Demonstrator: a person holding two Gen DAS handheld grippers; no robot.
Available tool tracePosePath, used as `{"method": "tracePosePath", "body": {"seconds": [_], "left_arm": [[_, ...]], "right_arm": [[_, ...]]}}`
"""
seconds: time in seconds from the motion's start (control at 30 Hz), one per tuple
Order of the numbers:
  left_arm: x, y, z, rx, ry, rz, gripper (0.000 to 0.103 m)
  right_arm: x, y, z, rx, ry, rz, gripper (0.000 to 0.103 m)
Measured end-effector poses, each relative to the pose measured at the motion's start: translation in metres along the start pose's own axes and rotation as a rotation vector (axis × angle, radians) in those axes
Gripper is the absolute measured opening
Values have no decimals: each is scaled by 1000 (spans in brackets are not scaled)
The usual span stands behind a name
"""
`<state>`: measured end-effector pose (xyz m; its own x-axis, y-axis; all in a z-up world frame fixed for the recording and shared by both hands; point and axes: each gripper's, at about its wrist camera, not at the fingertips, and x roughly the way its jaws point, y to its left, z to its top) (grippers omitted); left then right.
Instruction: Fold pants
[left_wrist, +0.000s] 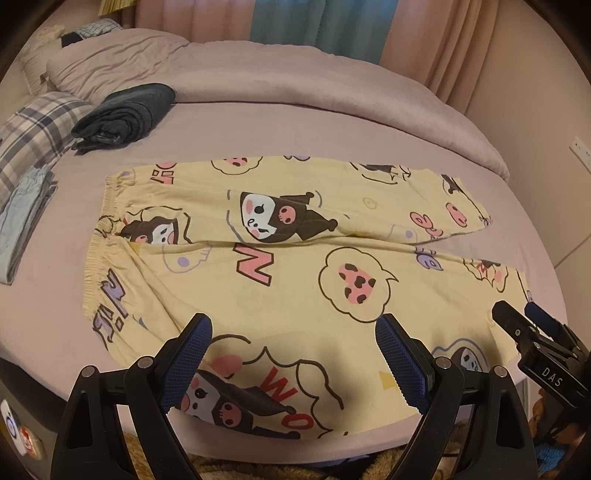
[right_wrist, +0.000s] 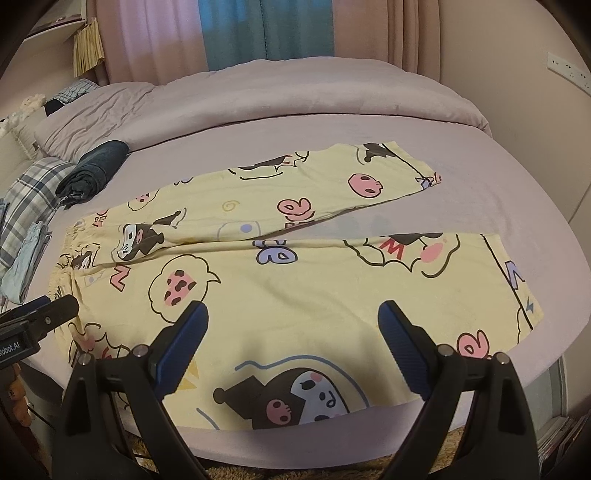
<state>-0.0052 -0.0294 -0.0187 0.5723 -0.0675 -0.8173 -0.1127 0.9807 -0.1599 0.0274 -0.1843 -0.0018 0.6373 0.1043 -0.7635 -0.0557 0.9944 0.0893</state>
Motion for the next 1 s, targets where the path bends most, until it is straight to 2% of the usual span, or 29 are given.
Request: {"method": "tracePosePath", "body": {"seconds": [0.87, 1.0], "left_arm": [[4, 1, -2, -6, 19, 4, 91], [4, 15, 1, -40, 14, 9, 91]], "right_arm": [[3, 3, -1, -1, 12, 8, 93], [3, -6, 0, 13, 9, 6, 92]]}}
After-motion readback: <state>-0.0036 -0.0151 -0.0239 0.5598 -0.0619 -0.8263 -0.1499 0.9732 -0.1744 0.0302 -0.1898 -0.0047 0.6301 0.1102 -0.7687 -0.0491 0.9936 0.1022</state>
